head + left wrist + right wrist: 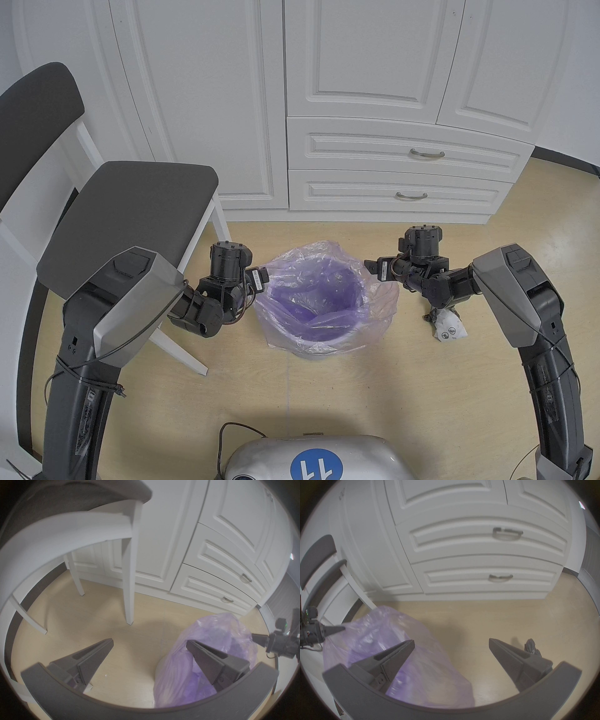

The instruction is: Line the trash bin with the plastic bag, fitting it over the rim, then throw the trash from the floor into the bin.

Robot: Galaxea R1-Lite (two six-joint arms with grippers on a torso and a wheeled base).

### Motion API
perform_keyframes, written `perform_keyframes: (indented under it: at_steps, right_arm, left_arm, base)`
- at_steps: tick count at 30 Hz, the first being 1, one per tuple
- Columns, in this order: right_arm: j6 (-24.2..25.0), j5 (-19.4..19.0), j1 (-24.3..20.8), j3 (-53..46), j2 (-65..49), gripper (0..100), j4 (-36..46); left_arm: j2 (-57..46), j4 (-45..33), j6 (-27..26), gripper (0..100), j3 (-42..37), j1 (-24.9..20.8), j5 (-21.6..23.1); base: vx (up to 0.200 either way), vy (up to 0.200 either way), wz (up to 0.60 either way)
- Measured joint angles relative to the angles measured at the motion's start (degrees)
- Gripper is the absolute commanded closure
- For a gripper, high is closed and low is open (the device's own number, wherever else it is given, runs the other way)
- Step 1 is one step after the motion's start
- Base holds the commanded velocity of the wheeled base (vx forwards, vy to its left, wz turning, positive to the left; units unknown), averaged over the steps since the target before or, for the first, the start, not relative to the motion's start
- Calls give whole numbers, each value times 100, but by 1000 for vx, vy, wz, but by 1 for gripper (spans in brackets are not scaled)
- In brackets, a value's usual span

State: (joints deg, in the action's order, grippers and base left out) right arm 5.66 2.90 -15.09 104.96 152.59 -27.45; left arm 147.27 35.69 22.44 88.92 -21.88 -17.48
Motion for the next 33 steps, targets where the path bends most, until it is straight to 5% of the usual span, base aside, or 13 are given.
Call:
perform_keyframes:
  at_steps: [14, 33]
  right_arm:
    - [91, 16, 77, 885, 753, 0, 17]
    - [88, -9, 167, 967, 1259, 0, 48]
  left_arm:
    - [628, 11, 282, 0, 923, 122, -389]
    - [1047, -386, 199, 0, 1113, 271, -413]
  base:
    - [0, 0, 0]
    - [0, 0, 0]
